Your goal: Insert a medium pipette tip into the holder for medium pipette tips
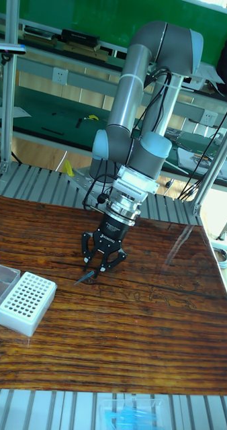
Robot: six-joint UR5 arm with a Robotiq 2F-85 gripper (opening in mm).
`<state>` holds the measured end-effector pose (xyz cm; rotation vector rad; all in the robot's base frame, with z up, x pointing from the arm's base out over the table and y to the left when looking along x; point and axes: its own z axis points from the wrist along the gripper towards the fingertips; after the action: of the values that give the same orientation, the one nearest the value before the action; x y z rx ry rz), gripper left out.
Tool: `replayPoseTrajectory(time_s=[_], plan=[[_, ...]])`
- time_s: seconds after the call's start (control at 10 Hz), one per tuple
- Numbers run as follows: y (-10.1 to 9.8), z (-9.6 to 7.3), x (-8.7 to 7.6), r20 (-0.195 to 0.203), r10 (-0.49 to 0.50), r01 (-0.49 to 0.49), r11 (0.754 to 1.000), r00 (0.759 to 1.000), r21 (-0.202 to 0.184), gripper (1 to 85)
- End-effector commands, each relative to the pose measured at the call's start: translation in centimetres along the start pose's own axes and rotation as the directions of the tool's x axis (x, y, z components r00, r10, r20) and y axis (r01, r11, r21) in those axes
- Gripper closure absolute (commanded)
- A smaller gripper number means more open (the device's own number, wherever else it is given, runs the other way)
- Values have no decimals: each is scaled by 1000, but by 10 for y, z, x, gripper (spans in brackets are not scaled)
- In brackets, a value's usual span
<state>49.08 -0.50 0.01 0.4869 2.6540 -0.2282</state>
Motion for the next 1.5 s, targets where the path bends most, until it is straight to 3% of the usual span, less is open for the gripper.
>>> replayPoseTrajectory(time_s=[0.0, 0.5, 0.9, 1.4], plan=[[-5, -2, 2, -20, 14, -14, 1000, 1000, 11, 547], [-9, -3, 0, -18, 18, -18, 999, 1000, 34, 590], [-10, -8, 1, -21, 23, -22, 999, 1000, 27, 647], [-13, -9, -10, 16, -13, 12, 999, 1000, 36, 673]])
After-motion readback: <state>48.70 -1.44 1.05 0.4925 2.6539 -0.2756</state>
